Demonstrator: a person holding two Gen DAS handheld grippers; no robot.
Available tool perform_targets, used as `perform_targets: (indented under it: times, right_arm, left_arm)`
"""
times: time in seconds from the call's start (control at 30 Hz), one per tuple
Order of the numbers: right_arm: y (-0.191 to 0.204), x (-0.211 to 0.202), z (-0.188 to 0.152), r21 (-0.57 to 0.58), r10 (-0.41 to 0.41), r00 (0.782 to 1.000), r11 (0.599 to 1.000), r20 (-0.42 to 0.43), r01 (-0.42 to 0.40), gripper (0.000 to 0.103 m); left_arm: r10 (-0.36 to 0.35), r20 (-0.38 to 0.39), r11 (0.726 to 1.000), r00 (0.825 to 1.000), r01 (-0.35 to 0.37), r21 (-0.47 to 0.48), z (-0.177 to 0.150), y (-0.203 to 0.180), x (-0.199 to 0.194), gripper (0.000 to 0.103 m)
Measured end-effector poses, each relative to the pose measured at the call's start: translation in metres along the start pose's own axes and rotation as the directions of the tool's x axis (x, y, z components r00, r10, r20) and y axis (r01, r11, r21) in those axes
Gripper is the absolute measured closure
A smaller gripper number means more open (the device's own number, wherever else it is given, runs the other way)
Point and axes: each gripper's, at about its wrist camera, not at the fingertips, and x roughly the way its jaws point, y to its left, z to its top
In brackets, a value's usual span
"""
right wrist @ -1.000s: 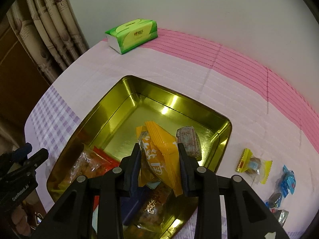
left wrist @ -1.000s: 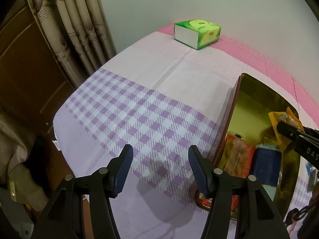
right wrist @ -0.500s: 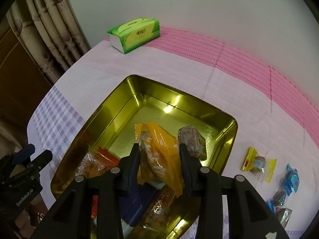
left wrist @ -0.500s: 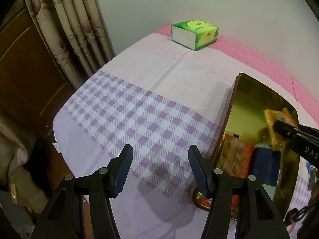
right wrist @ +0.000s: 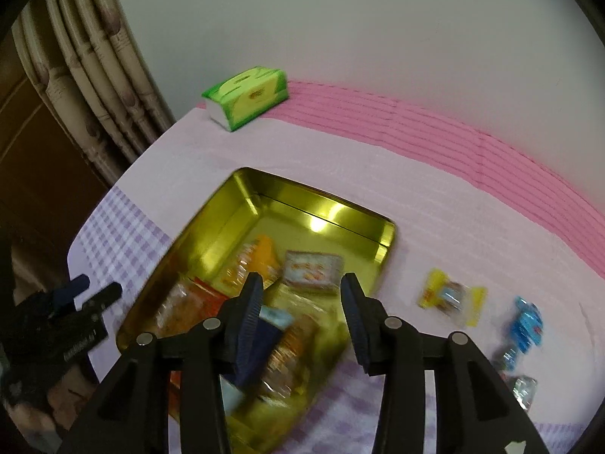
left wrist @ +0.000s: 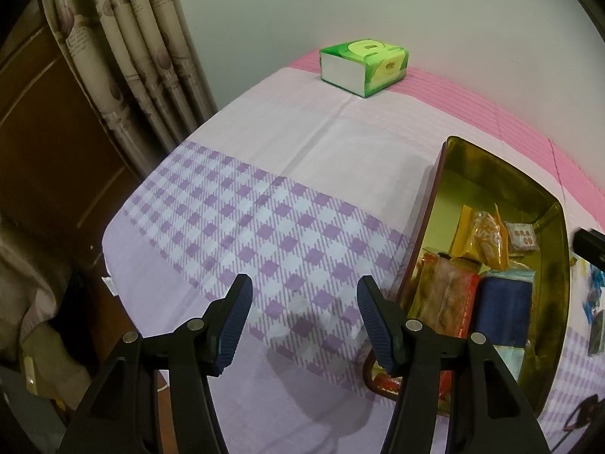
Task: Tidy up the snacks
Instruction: 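Grasp the grey foil-wrapped block with the right tool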
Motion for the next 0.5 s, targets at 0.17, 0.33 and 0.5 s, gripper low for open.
perform_targets:
  times: [0.17, 0.33, 0.5]
  right_arm:
    - [-0.041, -0.026, -0.023, 0.039, -0.073, 0.997, 0.997, 0.018, 0.072, 0.062]
    - [-0.088, -0.043, -0.051, 0.090, -0.141, 0.990, 0.986, 0.006, 0.140, 0.062]
    - [-0.130, -0.049, -0.084, 0.143, -0.227, 0.973, 0.962, -0.046, 0.232, 0.062]
  left_arm:
    - [0.003, 0.009, 1.000, 1.000, -0.004, 0.018, -0.001, -0.003, -0.003, 0.044]
    - [0.010, 0.020, 0.999, 1.000, -0.010, 0.040, -0.002, -0.007, -0.005, 0.044]
    - [0.015, 0.021, 0.999, 1.000, -0.016, 0.047, -0.003, -0.010, -0.006, 0.044]
